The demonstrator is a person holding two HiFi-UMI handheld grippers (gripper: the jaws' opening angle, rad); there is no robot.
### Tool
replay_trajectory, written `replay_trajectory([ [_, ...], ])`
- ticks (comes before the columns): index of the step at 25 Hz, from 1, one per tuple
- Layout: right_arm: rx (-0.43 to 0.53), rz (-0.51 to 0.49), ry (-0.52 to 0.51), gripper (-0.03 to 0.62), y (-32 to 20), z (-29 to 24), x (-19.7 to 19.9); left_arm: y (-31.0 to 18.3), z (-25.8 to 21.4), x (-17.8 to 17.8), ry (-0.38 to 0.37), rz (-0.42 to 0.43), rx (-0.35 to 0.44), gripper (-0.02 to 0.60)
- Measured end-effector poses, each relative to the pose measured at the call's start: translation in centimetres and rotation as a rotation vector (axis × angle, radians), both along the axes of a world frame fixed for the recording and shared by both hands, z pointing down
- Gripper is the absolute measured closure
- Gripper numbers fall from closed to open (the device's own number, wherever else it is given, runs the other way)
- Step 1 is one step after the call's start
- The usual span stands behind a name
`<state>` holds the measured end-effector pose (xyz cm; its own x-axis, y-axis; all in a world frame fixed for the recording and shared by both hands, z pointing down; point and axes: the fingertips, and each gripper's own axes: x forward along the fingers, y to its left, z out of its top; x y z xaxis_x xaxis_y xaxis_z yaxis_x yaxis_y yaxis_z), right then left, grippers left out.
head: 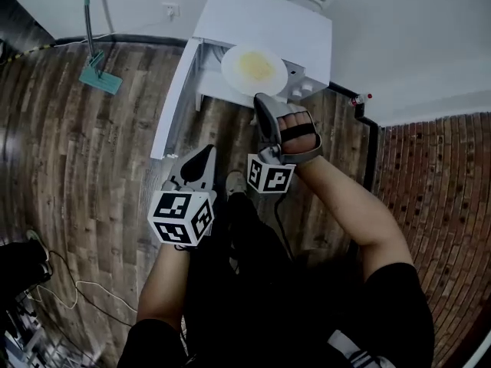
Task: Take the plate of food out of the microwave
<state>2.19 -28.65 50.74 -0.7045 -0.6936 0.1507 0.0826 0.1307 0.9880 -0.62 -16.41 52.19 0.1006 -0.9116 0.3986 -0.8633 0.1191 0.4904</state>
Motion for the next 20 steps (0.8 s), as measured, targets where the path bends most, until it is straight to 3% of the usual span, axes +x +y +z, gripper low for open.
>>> replay_trajectory([
  [4,0.034,0.028,-0.03,0.572,-0.8,-6.5,0.2,0.4,-5.3,-1.1,-0.023,-0.027,0.003,0.586],
  [10,0.085,0.077,-0.091,0.572,-3.1,-16.9,0.7,-0.6,-14.8,-2.3,-0.057,-0.012,0.069,0.586],
  [16,0.143,0.111,-0.158,0.572,-5.8,-26.5,0.5,-2.3,-23.0,-3.9,-0.203,0.003,0.145,0.586],
  [20,0.192,0.109,-0.196,0.572,-6.6,-31.4,0.0,-3.5,-26.0,-3.6,-0.25,-0.004,0.177,0.586],
])
